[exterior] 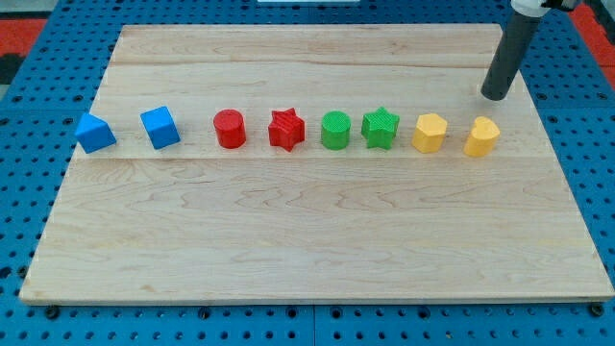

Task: Point your arm at the yellow heart

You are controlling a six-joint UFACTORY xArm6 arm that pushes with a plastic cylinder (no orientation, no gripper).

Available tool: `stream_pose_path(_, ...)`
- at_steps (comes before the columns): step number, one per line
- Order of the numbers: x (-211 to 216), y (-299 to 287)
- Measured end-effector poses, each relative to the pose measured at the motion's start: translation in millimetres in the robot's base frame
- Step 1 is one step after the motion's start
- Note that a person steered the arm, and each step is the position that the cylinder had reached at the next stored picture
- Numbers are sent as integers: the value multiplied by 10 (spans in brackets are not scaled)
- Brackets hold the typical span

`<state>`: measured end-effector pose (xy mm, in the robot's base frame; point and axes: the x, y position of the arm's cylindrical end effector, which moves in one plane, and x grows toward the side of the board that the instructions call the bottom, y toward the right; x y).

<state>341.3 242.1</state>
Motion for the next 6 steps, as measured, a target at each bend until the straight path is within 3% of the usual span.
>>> stream_pose_path(3, 2, 146)
stream_pose_path(5, 765, 659)
stream_pose_path(6, 765, 659)
